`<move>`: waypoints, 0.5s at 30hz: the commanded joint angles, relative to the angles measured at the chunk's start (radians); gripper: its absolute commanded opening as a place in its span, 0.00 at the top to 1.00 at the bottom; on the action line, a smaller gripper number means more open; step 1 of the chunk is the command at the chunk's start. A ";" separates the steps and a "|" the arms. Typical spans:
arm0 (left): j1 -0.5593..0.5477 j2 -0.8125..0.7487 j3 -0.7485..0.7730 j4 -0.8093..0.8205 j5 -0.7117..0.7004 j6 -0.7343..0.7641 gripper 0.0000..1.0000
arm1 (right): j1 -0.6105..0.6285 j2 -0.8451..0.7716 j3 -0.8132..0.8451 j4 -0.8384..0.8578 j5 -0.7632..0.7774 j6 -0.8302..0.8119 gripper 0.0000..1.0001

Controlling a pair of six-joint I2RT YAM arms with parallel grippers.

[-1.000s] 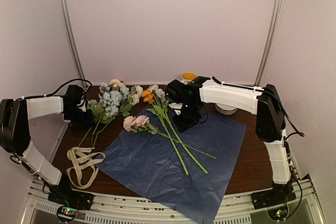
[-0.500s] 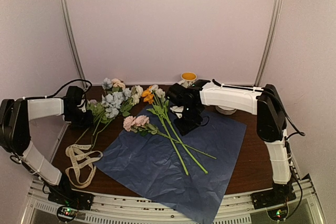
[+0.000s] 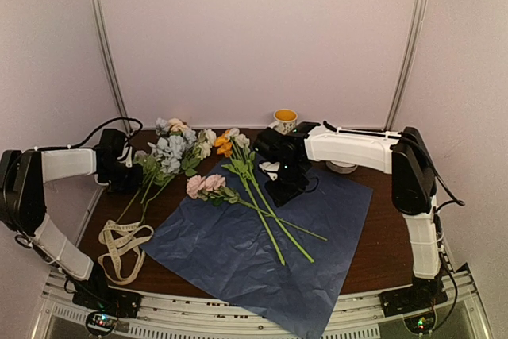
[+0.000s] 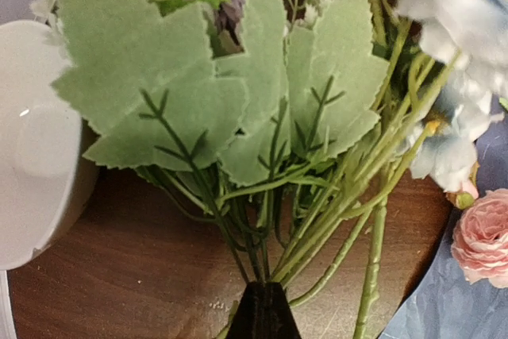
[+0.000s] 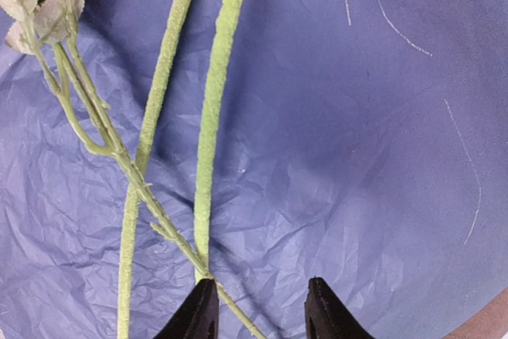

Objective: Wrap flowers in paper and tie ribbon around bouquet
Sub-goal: Pick up the fake flower from the corner of the board.

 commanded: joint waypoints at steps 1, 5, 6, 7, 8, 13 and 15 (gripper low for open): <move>0.001 -0.053 -0.009 0.053 0.022 0.010 1.00 | -0.003 -0.053 -0.005 0.008 0.012 -0.002 0.61; -0.011 -0.066 -0.006 0.063 0.056 0.019 1.00 | -0.003 -0.056 -0.011 0.007 0.015 -0.002 0.61; -0.014 -0.067 -0.006 0.063 0.062 0.021 1.00 | -0.001 -0.057 -0.011 0.006 0.016 -0.003 0.61; -0.016 -0.068 -0.006 0.063 0.067 0.022 1.00 | -0.002 -0.057 -0.011 0.005 0.016 -0.003 0.61; -0.019 -0.066 -0.006 0.061 0.063 0.025 1.00 | -0.002 -0.057 -0.012 0.004 0.016 -0.003 0.61; -0.019 -0.017 0.050 -0.016 -0.033 0.053 0.81 | -0.002 -0.060 -0.022 0.010 0.013 -0.003 0.61; -0.019 0.018 0.082 -0.025 -0.019 0.080 0.72 | -0.002 -0.059 -0.025 0.009 0.012 -0.005 0.60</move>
